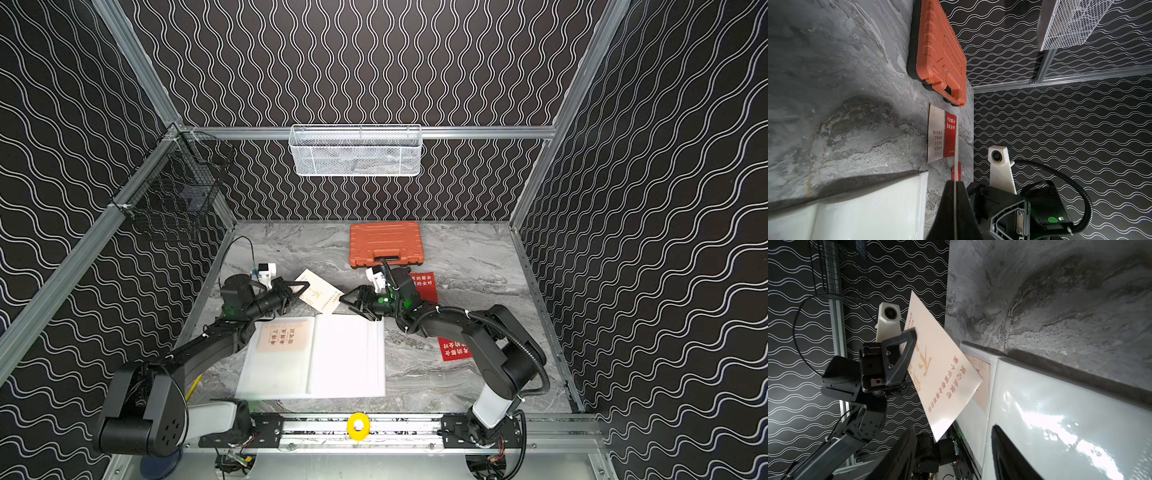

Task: Place the photos into the photo albums
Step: Pick up the photo at the center of the board.

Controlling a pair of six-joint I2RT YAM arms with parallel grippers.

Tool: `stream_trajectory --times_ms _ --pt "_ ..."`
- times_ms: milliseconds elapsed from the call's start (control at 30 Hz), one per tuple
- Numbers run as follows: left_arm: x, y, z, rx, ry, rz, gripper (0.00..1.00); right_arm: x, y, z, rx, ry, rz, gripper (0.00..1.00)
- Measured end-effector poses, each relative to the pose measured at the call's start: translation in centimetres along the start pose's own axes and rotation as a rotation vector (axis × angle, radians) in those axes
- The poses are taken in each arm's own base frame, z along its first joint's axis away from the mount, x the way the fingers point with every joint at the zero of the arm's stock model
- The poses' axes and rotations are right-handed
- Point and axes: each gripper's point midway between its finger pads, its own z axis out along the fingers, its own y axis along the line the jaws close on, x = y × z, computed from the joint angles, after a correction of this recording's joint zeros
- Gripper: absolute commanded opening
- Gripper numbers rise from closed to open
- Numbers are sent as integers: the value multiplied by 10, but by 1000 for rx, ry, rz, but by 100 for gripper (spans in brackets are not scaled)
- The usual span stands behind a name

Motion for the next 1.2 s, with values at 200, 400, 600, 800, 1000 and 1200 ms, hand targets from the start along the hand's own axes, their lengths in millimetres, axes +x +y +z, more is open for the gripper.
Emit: stream_trajectory --times_ms 200,400,600,800,1000,1200 --pt "-1 7 2 -14 -10 -13 0 -2 5 19 -17 10 14 56" --pt "-3 13 3 -11 -23 -32 0 0 -1 28 4 5 43 53" --pt "-4 11 3 -7 -31 -26 0 4 -1 30 25 -7 52 49" --pt "-7 4 1 -4 -39 -14 0 15 1 29 27 3 59 46" --pt "-7 3 -1 -4 -44 -11 0 13 1 31 26 -11 66 43" --pt "-4 3 -5 -7 -46 -12 0 6 2 43 6 -17 89 34"
